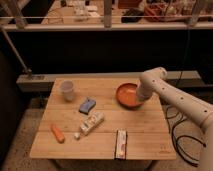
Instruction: Push the ceramic bowl across the table
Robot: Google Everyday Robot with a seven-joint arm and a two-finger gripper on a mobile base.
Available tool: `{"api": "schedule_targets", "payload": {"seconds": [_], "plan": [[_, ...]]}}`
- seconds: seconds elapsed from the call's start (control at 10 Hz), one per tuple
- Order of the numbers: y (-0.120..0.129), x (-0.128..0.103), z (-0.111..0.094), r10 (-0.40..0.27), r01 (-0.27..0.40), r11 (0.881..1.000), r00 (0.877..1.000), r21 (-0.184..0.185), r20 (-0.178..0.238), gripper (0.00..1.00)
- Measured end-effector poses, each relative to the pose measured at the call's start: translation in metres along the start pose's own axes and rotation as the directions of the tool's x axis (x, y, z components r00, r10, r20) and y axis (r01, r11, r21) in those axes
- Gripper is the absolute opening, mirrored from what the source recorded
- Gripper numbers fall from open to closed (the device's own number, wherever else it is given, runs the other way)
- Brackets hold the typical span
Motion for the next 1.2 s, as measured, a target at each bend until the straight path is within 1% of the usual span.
{"api": "schedule_targets", "payload": {"seconds": [0.3,0.8,0.9,1.2], "plan": [[0.002,-0.012,0.005,-0.022,0.022,1.0,1.0,-0.011,0.016,0.05],[0.008,-0.026,0.014,-0.05,0.051,0.998,0.998,-0.029,0.04,0.05],[0.008,-0.033,0.016,-0.059,0.06,0.998,0.997,-0.03,0.047,0.05],[0.012,-0.039,0.019,-0.065,0.067,0.997,0.996,-0.043,0.058,0.05]]}}
